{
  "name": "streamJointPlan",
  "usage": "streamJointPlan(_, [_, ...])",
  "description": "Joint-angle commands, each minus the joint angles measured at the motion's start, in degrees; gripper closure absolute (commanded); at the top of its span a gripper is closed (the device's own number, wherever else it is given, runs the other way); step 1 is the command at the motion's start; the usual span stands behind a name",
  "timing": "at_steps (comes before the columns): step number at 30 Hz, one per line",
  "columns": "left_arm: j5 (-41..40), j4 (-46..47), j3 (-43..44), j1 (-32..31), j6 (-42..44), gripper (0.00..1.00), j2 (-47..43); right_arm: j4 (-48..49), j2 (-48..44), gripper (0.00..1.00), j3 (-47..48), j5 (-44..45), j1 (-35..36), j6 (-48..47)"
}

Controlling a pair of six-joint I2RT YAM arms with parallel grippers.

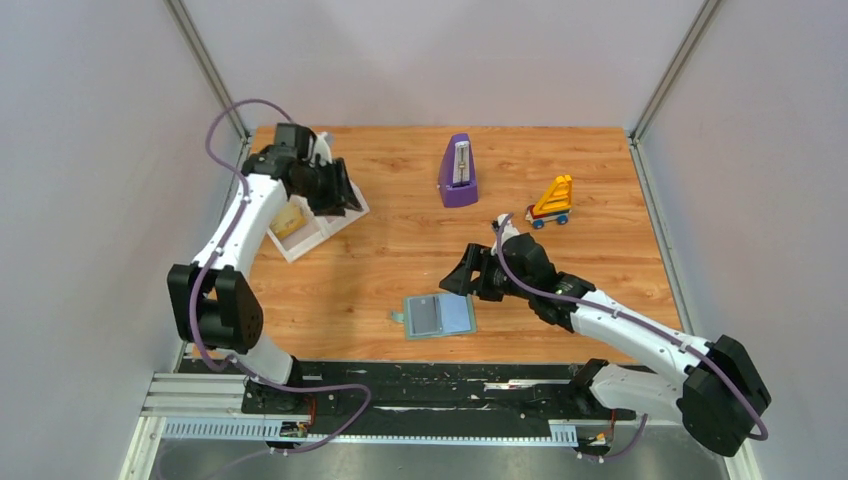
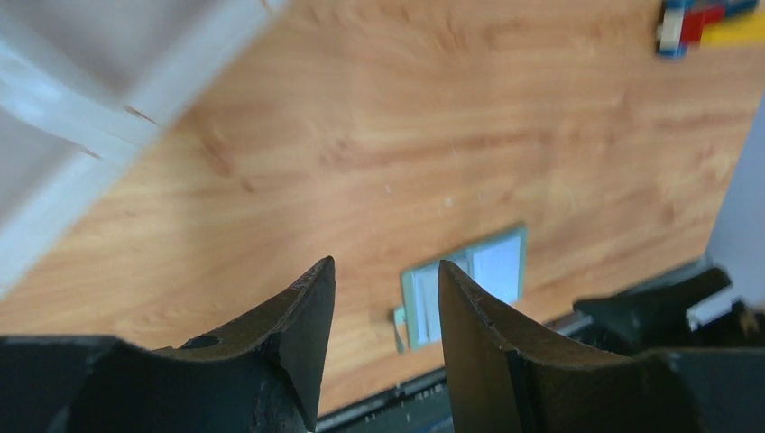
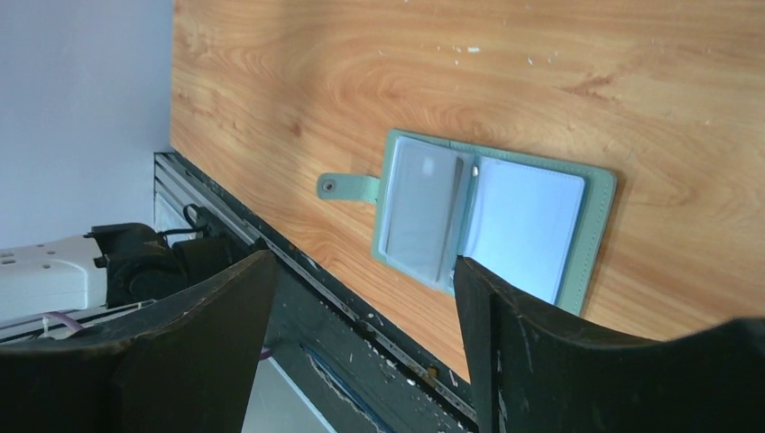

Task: Take the credit cards out of the card holder
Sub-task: Remove the credit card from the card holder.

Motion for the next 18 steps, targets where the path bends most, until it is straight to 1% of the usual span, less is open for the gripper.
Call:
streamJointPlan(1, [3.2,3.64,-11.26,-6.14,-2.16,0.46,-6.02,-1.46,1.73,0.26,2.24,-3.11,-0.08,0.17])
streamJointPlan(5, [5.22,6.75,-20.32,-11.69,-4.95,0.46,-12.29,-2.53,2.02,0.23,1.92,-2.6,-0.03,0.06])
streamJointPlan(7, [4.55,8.14,-24.57,-14.27,-6.49,0.46,-15.04,-2.91,2.2,0.22,2.02,-2.19,-0.03,0.02])
streamJointPlan(10, [4.37,12.59,-30.49,-17.22,-9.88,0.45,-18.57,-4.18,3.19,0.21,2.61,-1.23,0.06,-0.03])
streamJointPlan(15, [4.63,20.09,-40.56,-21.81,-14.02,0.45,-18.61,-5.49,4.78,0.21,3.42,-1.1,0.51,0.36])
streamJointPlan(18, [5.12,25.64,-44.79,-23.04,-16.4,0.45,-17.22,-5.63,5.37,0.21,3.47,-0.35,0.95,0.88])
